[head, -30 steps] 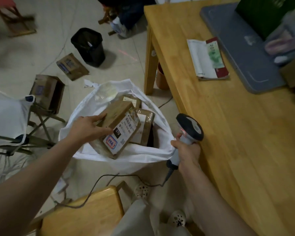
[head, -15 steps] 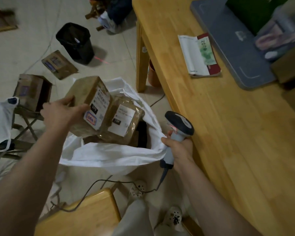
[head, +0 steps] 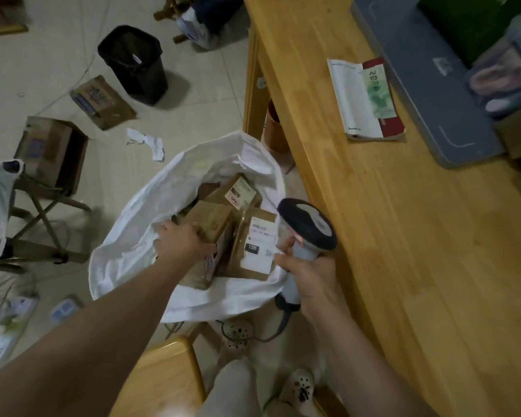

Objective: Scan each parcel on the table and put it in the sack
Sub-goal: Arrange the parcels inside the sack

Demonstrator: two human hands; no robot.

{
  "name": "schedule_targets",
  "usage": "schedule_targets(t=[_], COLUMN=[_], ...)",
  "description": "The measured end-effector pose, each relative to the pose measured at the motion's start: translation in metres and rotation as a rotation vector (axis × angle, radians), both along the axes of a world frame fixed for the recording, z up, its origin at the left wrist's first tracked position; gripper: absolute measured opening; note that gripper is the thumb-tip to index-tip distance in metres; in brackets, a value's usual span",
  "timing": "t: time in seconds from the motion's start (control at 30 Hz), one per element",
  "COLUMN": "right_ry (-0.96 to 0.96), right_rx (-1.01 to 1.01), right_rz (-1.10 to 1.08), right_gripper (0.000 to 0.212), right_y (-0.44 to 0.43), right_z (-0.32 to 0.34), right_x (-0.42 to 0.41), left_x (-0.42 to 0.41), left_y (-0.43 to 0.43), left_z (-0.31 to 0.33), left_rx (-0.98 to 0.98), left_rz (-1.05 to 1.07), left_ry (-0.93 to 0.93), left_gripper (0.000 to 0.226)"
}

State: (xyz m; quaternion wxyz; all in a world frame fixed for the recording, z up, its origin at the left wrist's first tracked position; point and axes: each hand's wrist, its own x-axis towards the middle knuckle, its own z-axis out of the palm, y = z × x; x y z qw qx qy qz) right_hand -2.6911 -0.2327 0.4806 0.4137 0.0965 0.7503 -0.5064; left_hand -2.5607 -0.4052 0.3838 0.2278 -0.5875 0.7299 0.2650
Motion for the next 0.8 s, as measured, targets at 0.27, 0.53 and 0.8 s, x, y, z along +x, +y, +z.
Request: schedule_targets(t=[0.27,0.53,0.8], right_ry=[-0.044,-0.065,-0.086], right_rx=[-0.022,-0.087,-0.059], right_rz=[0.154,0.190,0.231], right_gripper=[0.029,0.026,0.024], right_y=[0.009,0.021,0.027], right_z=[-0.007,-0.005,-0.001], right_x=[0.011,0.004,-0.005], left_x=[0.009,-0.015,-0.019], left_y=[-0.001,-0.014,-0.012], left_z=[-0.033,-0.031,-0.028], left_rx=[0.038,0.026,0.250], left_rz=[0.245,0.450,0.077], left_ry=[-0.055,0.108,0.081], left_gripper=[0.068,0.056,0.097])
